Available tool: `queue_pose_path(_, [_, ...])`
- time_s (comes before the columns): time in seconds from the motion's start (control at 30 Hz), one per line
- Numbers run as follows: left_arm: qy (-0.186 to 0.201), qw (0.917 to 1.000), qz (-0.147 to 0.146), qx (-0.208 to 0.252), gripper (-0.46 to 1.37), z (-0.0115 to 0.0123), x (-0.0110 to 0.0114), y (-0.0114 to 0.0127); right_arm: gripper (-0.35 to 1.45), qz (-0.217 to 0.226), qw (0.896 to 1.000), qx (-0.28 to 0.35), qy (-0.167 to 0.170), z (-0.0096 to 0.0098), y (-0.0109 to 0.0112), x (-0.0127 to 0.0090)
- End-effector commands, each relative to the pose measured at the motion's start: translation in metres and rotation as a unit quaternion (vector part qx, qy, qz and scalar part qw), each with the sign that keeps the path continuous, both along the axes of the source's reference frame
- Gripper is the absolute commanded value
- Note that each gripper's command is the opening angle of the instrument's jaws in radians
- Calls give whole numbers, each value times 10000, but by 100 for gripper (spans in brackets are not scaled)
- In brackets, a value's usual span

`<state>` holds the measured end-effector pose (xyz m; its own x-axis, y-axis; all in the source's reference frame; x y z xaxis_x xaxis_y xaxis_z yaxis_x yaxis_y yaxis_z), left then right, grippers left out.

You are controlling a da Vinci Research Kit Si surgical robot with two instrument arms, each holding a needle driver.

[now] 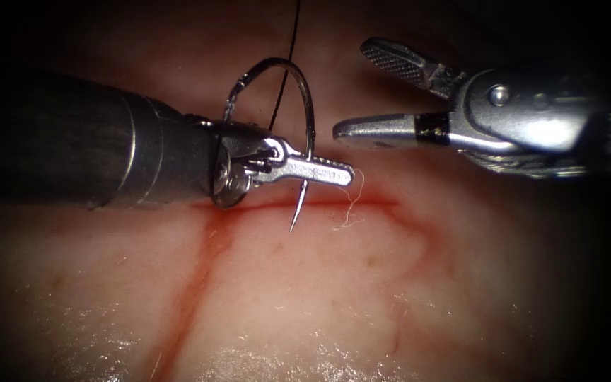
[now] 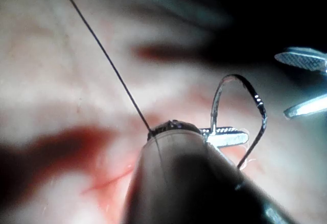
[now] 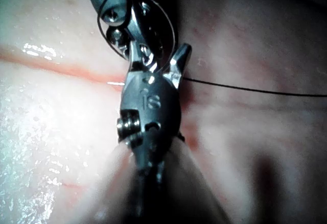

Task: Wound Closure
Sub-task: Pass the needle back to the right tool, gripping it straight on

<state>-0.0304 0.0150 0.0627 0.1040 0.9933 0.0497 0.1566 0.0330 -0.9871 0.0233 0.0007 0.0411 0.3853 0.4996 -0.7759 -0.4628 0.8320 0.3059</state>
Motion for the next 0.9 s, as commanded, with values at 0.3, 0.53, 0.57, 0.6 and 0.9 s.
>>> queue_pose_path(0.3, [76,9999,53,-110,-35,-4,-7,-2,103,-7,10000,-30,-88,17,-2,11])
queue_pose_path(0.53, [122,9997,27,-192,-35,-7,-13,-5,100,-100,9996,134,-231,27,2,30])
queue_pose_path(0.57, [127,9997,24,-221,-35,-7,-14,-5,100,-97,9996,135,-226,28,3,32])
queue_pose_path(0.6, [131,9996,22,-251,-35,-8,-14,-6,100,-103,9996,139,-209,29,3,35])
queue_pose_path(0.9, [149,9994,26,-299,-35,-10,-14,-5,95,-93,9996,139,-210,33,3,47])
